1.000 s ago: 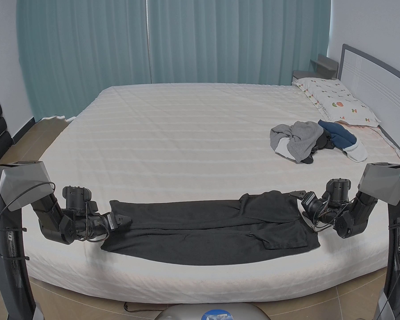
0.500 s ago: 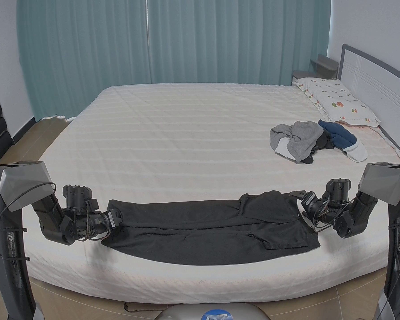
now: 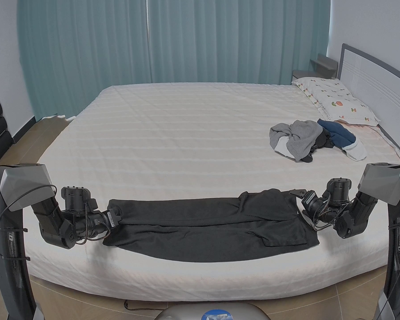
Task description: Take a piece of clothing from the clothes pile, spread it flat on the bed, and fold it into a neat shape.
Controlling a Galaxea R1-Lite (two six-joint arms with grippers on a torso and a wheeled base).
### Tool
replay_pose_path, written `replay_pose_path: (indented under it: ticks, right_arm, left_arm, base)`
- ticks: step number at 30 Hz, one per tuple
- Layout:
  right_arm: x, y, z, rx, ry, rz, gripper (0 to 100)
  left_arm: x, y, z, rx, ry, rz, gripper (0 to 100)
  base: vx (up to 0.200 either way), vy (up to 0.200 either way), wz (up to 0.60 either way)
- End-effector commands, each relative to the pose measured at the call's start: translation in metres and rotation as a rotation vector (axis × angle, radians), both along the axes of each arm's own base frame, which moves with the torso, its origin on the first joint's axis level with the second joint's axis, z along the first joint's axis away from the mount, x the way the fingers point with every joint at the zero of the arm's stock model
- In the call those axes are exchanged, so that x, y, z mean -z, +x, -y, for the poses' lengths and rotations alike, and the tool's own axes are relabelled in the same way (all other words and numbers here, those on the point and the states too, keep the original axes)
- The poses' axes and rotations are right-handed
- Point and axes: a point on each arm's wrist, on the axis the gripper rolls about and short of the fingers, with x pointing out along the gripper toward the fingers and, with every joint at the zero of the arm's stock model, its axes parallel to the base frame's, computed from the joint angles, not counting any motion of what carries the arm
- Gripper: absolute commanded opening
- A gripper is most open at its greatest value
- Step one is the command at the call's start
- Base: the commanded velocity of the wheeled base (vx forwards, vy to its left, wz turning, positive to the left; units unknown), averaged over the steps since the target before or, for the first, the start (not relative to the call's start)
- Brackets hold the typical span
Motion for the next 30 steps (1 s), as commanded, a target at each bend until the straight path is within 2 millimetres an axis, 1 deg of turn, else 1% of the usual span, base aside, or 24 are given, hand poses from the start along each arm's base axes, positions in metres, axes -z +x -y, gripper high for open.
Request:
replay_pose_path:
  ticks: [1, 6, 9, 10, 11, 14, 15, 16, 22, 27, 30]
  right_arm:
    - [0.001, 0.0, 0.0, -0.001, 0.0, -0.002, 100]
    - [0.001, 0.0, 0.0, -0.001, 0.0, -0.001, 100]
    - [0.001, 0.001, 0.0, -0.001, 0.0, -0.001, 100]
    - [0.001, 0.001, 0.0, 0.0, 0.0, -0.001, 100]
    - [0.001, 0.001, 0.0, -0.001, 0.0, 0.001, 100]
    - [0.001, 0.001, 0.0, -0.001, 0.0, -0.001, 100]
    - [0.002, 0.0, 0.0, -0.001, 0.0, -0.002, 100]
    - [0.002, 0.0, -0.001, -0.003, 0.0, -0.002, 100]
    - [0.002, 0.0, -0.001, -0.001, 0.0, -0.002, 100]
    - [0.002, 0.0, -0.001, -0.001, 0.0, -0.004, 100]
    - [0.002, 0.0, -0.001, -0.002, -0.002, -0.003, 100]
  left_arm:
    - [0.0, 0.002, 0.0, 0.0, -0.002, 0.005, 0]
    - [-0.003, 0.008, 0.001, -0.006, -0.018, 0.021, 0]
    - [-0.011, 0.019, 0.011, -0.06, -0.119, 0.032, 0]
    - [-0.011, 0.019, 0.011, -0.064, -0.126, 0.03, 0]
    - [-0.015, 0.022, 0.014, -0.083, -0.165, 0.033, 0]
    - [-0.016, 0.021, 0.018, -0.085, -0.183, 0.024, 0]
    - [-0.018, 0.019, 0.024, -0.073, -0.186, 0.026, 0]
    - [-0.019, 0.019, 0.025, -0.07, -0.187, 0.027, 0]
    - [-0.028, 0.018, 0.029, -0.06, -0.19, 0.045, 0]
    - [-0.032, 0.017, 0.03, -0.057, -0.19, 0.053, 0]
    - [-0.038, 0.017, 0.031, -0.052, -0.193, 0.069, 0]
  base:
    - [-0.2, 0.0, 0.0]
    - [0.0, 0.0, 0.0]
    - [0.0, 0.0, 0.0]
    - [0.0, 0.0, 0.0]
    - [0.0, 0.0, 0.0]
    - [0.0, 0.0, 0.0]
    - [0.0, 0.0, 0.0]
    - [0.0, 0.0, 0.0]
    - [0.0, -0.2, 0.0]
    - [0.0, -0.2, 0.0]
    - [0.0, -0.2, 0.0]
